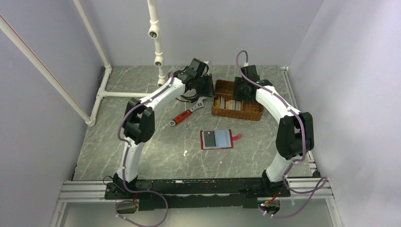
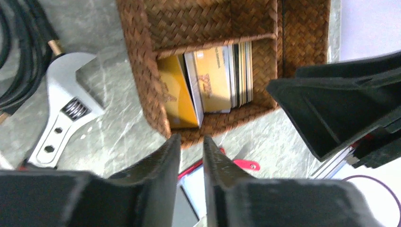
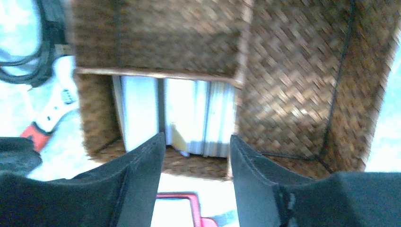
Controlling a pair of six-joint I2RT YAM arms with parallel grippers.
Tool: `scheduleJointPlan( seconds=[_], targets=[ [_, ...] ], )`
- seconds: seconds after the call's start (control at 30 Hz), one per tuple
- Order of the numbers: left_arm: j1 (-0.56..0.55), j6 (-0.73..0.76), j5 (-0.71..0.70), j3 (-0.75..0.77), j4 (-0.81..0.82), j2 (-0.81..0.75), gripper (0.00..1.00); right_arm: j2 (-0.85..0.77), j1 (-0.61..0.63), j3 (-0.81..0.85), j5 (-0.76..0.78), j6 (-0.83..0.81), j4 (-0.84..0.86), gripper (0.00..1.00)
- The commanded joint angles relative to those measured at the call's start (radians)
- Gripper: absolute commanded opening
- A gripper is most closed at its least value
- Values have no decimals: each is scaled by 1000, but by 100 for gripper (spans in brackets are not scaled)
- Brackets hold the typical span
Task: Put the credit cards into the card holder
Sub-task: Pick up the credit card from the storage box.
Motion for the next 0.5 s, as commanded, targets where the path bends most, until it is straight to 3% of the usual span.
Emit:
scheduleJointPlan(
  seconds=[0.0, 0.17, 0.47],
  targets=[
    [24, 103, -11, -81, -14, -209, 33, 24, 76, 118, -7, -9, -4, 58],
    [45, 131, 21, -232, 14, -329, 46, 107, 98, 160, -58, 31, 48, 56],
    [60, 139, 54, -370, 31, -414, 50, 190, 132, 192, -23, 51, 66, 37]
  ],
)
